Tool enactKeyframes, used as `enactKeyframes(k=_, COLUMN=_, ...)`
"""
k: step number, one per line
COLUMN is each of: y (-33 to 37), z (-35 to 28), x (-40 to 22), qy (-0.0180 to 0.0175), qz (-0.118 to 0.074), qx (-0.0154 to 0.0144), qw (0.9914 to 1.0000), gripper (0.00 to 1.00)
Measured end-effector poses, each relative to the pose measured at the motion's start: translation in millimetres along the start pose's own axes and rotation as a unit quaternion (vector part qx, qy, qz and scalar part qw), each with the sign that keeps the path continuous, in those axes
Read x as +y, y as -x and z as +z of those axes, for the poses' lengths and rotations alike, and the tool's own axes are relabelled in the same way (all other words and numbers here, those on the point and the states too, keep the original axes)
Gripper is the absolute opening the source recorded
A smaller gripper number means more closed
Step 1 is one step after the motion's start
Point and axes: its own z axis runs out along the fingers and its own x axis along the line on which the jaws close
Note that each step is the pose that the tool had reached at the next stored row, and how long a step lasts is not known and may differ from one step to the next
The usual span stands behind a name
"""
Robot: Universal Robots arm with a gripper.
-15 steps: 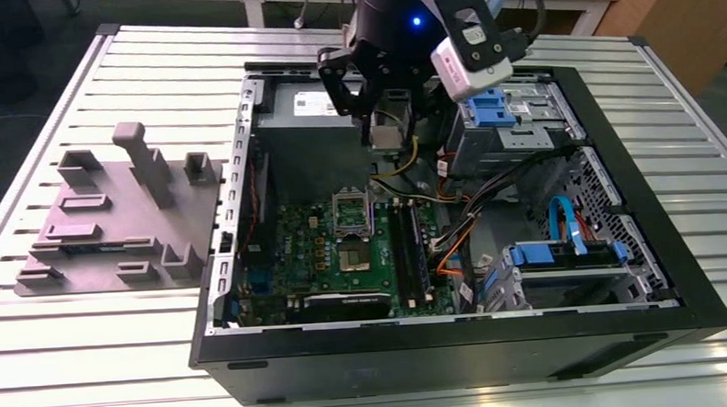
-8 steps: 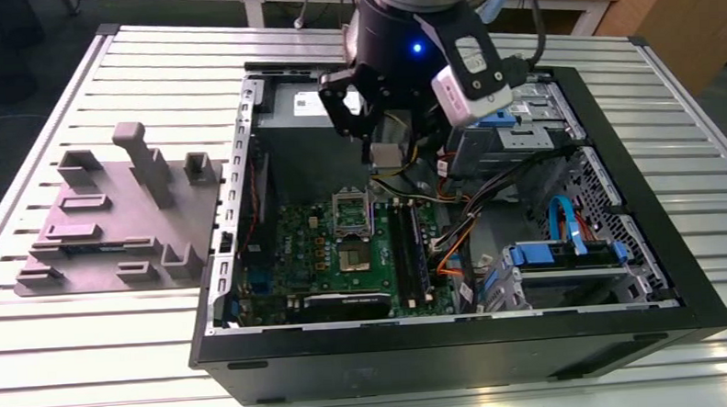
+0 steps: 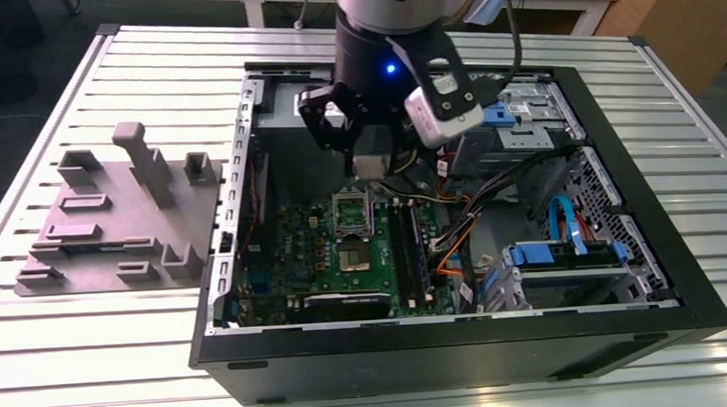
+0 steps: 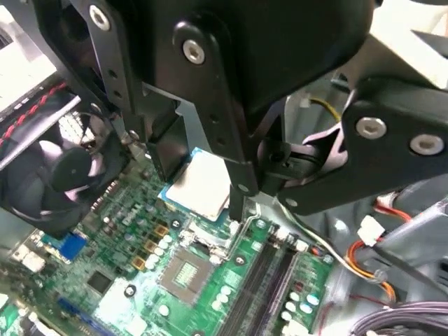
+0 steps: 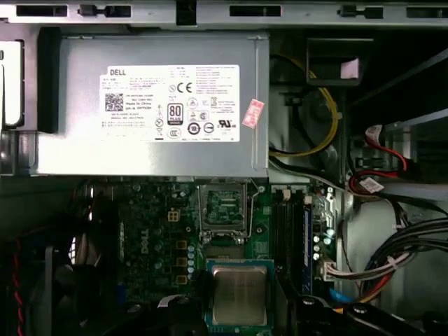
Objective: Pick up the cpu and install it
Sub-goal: 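Place the cpu into insertion slot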
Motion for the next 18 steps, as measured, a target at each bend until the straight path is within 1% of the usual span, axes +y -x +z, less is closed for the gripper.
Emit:
enactKeyframes(k=1, y=-2.1, z=1.8, x=0.0, qy=-0.0001, qz=-0.002, qx=0.0000, qw=1.00000, gripper=0.47)
enactKeyframes(k=2, y=-2.4, z=3.7, x=-0.1, qy=-0.0002, qz=-0.005, qx=0.0002, qw=0.99998, gripper=0.47)
enactKeyframes(k=5, y=-1.7, z=9.1, x=-0.2, qy=-0.0004, qz=-0.024, qx=0.0004, qw=0.99972, gripper=0.47)
enactKeyframes(k=7, y=-1.6, z=12.7, x=-0.6, qy=-0.0005, qz=-0.029, qx=0.0006, qw=0.99957, gripper=0.47)
enactKeyframes(k=9, y=-1.7, z=16.3, x=-2.8, qy=-0.0004, qz=-0.028, qx=0.0005, qw=0.99960, gripper=0.47)
enactKeyframes(k=13, y=-1.8, z=23.5, x=-6.2, qy=-0.0005, qz=-0.015, qx=-0.0024, qw=0.99989, gripper=0.47)
enactKeyframes(k=18, y=-1.7, z=31.9, x=-15.8, qy=-0.0003, qz=-0.008, qx=-0.0033, qw=0.99997, gripper=0.47)
